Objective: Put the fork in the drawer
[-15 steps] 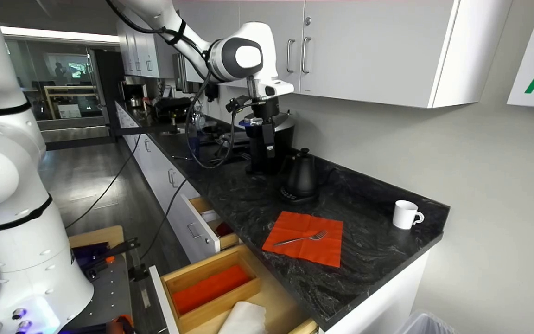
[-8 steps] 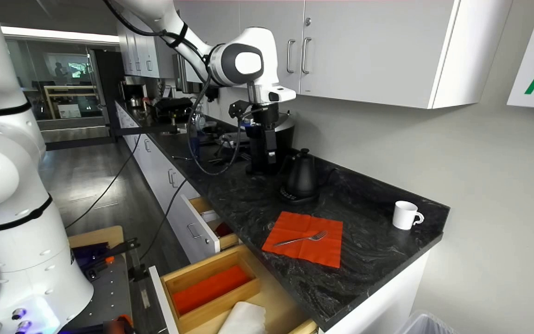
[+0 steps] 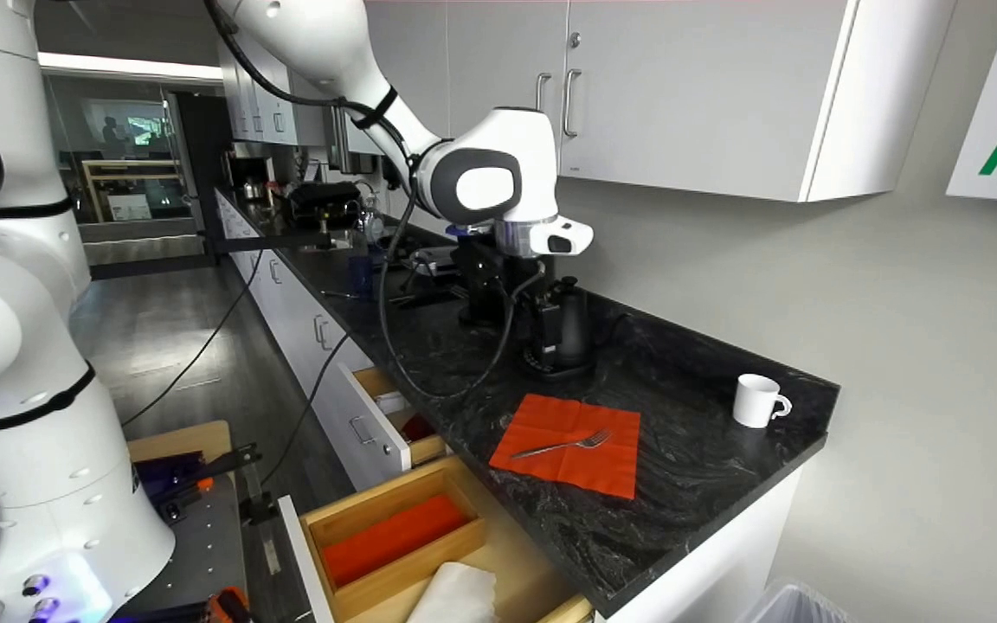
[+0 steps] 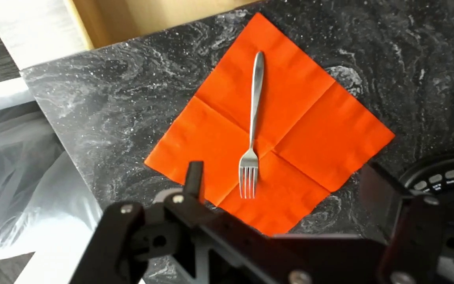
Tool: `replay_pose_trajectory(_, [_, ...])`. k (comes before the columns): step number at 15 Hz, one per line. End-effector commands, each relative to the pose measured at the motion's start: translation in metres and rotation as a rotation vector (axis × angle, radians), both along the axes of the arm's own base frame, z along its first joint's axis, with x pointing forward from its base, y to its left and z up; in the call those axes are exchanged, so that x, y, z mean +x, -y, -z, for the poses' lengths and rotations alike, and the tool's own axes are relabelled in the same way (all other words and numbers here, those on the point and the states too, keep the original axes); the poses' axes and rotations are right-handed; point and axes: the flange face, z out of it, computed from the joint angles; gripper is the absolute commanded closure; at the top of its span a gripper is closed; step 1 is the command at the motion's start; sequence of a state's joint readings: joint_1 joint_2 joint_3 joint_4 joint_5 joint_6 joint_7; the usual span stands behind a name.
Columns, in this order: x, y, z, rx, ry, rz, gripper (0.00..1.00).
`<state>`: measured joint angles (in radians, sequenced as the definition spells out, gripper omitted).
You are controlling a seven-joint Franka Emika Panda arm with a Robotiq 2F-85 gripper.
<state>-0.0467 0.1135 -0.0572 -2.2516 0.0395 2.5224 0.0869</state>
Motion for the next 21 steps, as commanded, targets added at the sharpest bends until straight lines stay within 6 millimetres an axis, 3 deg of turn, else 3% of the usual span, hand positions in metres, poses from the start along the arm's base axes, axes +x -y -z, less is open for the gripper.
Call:
replay_pose_trajectory(1, [0.021, 0.012, 0.023, 0.009, 0.012, -0.066, 0.0])
replay_pose_trajectory(4, [0.048, 0.013, 0.035, 0.006, 0.015, -0.09, 0.0])
replay_pose_trajectory(8, [0.097, 0.014, 0.045, 0.009, 0.029, -0.105, 0.0])
replay_pose_trajectory(10, [0.096, 0.012, 0.052, 0.009, 0.033, -0.119, 0.0])
replay_pose_trajectory(13, [0.077, 0.002, 0.07, 0.018, -0.009, -0.144, 0.0])
replay_pose_trajectory(16, [0.046, -0.01, 0.091, 0.029, -0.065, -0.17, 0.0])
replay_pose_trajectory(21, [-0.036, -0.018, 0.127, 0.043, -0.155, -0.184, 0.0])
